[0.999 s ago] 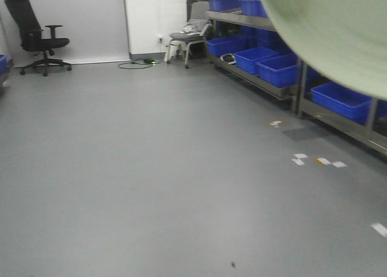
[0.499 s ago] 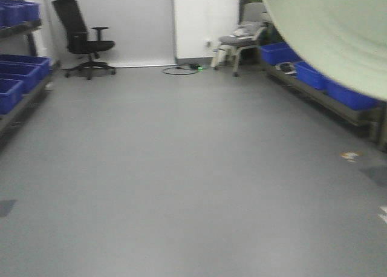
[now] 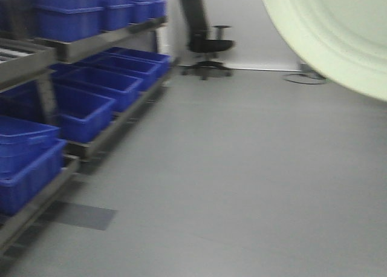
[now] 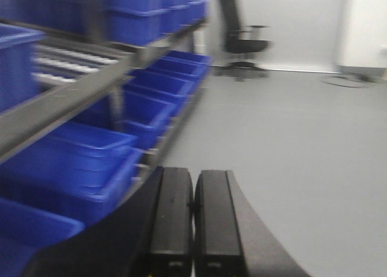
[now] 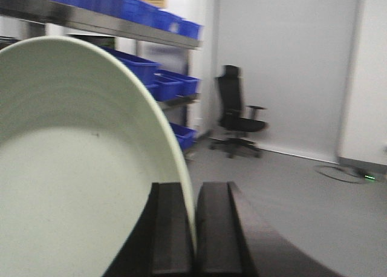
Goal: Place green plate on second shelf with right arm
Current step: 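Drive the base to the bin shelf, holding the plate in the right gripper, then bring the held plate over a blue bin on the shelf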
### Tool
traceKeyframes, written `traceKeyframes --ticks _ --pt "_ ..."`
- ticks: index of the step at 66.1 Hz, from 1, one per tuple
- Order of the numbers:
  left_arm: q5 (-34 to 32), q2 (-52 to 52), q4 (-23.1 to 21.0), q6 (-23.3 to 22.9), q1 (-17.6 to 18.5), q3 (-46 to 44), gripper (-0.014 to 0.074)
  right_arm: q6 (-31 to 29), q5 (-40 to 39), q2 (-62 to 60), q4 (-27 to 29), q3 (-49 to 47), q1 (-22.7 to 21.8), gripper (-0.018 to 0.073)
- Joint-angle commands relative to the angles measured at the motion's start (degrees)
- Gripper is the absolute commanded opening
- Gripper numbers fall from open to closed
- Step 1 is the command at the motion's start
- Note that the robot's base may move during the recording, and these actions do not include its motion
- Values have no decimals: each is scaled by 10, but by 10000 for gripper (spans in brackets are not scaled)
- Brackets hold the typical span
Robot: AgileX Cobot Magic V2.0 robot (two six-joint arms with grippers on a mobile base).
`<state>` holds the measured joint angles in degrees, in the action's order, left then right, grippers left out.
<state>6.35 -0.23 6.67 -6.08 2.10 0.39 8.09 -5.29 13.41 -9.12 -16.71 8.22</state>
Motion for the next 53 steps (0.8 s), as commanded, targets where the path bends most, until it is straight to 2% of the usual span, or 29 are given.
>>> traceKeyframes --ticks 1,53 --pt "-49 -10 -2 -2 1 23 130 2 -62 9 0 -19 0 25" --pt "-49 -10 -2 -2 1 23 130 2 -62 9 0 -19 0 25"
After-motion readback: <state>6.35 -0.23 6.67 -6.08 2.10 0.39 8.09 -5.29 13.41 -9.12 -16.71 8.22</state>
